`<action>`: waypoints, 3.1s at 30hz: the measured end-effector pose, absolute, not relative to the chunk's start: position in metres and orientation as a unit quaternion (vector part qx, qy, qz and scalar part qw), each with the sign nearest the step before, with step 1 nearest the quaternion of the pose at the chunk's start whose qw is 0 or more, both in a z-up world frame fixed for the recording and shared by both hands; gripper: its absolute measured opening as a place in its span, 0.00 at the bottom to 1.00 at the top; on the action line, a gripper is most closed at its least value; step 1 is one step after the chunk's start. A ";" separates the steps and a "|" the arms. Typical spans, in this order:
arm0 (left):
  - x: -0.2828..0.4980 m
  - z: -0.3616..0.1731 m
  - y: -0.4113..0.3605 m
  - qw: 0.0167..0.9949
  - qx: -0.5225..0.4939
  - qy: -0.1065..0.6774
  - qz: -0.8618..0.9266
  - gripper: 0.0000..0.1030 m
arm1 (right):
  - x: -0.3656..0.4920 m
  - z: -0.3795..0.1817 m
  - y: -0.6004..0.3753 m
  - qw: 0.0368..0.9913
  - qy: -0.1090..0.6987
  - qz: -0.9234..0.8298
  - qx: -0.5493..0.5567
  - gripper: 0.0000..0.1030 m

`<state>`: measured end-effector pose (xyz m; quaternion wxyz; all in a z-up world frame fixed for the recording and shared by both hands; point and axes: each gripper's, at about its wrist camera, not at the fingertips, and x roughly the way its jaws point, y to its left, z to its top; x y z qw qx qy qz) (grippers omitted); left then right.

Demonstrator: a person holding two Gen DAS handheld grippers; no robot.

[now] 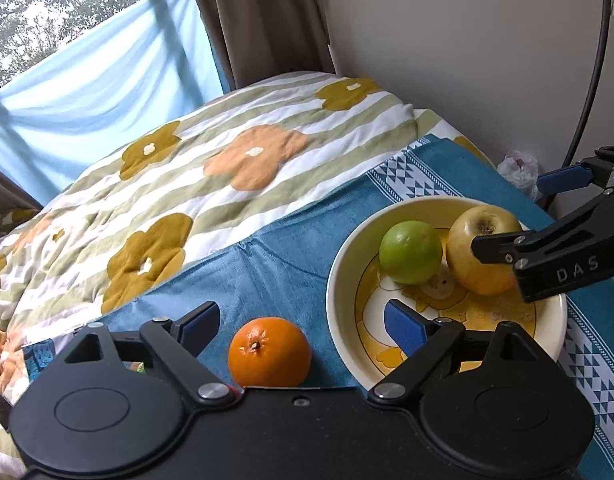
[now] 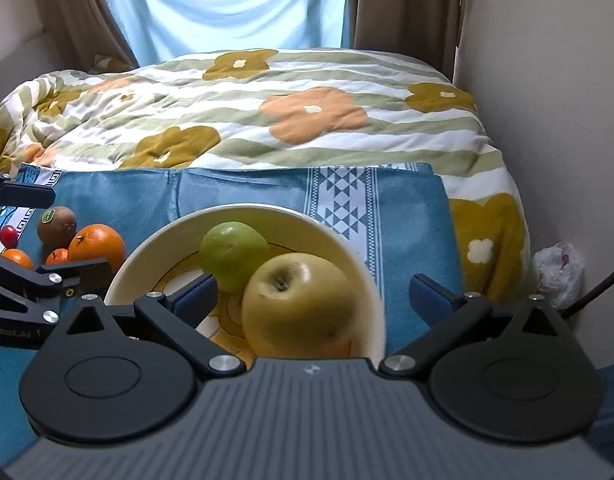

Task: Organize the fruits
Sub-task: 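Lower both fruits into the bowl and open both tools, then withdraw, then grasp the mandarin with the left tool while the right tool grasps a red tomato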

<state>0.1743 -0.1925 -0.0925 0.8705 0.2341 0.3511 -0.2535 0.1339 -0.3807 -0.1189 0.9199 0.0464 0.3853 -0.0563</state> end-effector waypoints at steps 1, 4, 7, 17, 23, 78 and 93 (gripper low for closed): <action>0.172 -0.090 -0.192 0.872 0.236 0.348 -0.251 0.90 | 0.132 -0.117 -0.383 0.920 0.384 -0.058 0.050 1.00; 0.167 -0.084 -0.191 0.875 0.239 0.342 -0.245 0.91 | 0.125 -0.109 -0.385 0.920 0.382 -0.066 0.053 1.00; 0.158 -0.075 -0.189 0.879 0.236 0.336 -0.242 0.96 | 0.113 -0.096 -0.385 0.925 0.371 -0.073 0.048 1.00; 0.112 -0.039 -0.164 0.898 0.209 0.321 -0.215 0.97 | 0.069 -0.049 -0.372 0.930 0.359 -0.054 0.050 1.00; 0.075 -0.021 -0.137 0.909 0.189 0.321 -0.188 0.97 | 0.042 -0.027 -0.355 0.933 0.354 -0.044 0.045 1.00; 0.115 -0.155 0.037 0.873 0.168 0.420 -0.181 0.39 | 0.059 -0.152 -0.151 0.884 0.450 -0.060 0.114 0.89; 0.107 -0.155 0.036 0.870 0.178 0.422 -0.184 0.38 | 0.075 -0.154 -0.150 0.892 0.437 -0.064 0.097 0.72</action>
